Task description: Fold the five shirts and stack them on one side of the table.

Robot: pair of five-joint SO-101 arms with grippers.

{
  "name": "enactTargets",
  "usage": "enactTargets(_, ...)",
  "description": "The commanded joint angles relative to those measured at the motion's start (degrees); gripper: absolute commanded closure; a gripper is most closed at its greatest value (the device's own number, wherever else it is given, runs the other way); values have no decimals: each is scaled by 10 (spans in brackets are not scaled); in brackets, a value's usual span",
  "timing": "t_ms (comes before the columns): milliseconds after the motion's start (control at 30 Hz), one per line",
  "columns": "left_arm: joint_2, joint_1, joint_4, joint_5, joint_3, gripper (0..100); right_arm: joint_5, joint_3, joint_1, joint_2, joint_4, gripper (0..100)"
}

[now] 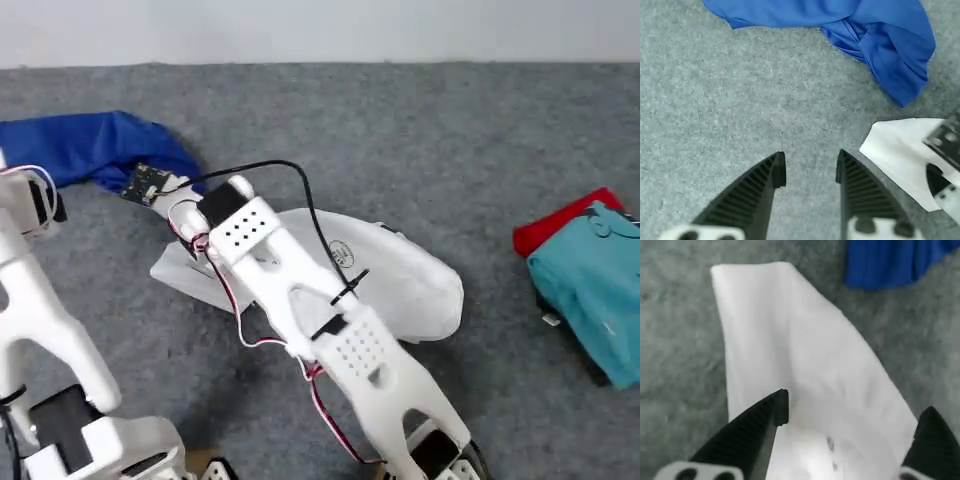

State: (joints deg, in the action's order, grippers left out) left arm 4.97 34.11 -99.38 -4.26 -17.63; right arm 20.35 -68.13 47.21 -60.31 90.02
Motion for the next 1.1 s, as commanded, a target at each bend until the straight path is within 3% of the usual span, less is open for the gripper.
enactTargets(0,10,4,-11,2,4,830,-4,-166,0,-76,30,605)
enactTargets(233,10,4,-11,2,9,830,-4,-277,-14,-175,64,623)
enactTargets(467,9,4,-11,2,9,830,-4,-282,-51,-172,65,998)
enactTargets(533,9,4,-11,2,9,830,-4,-282,-65,-160,84,945)
enactTargets(800,9,4,-11,2,9,830,-4,-279,-122,-27,131,990)
enactTargets(1067,9,4,-11,2,10,830,-6,-264,-239,131,131,990)
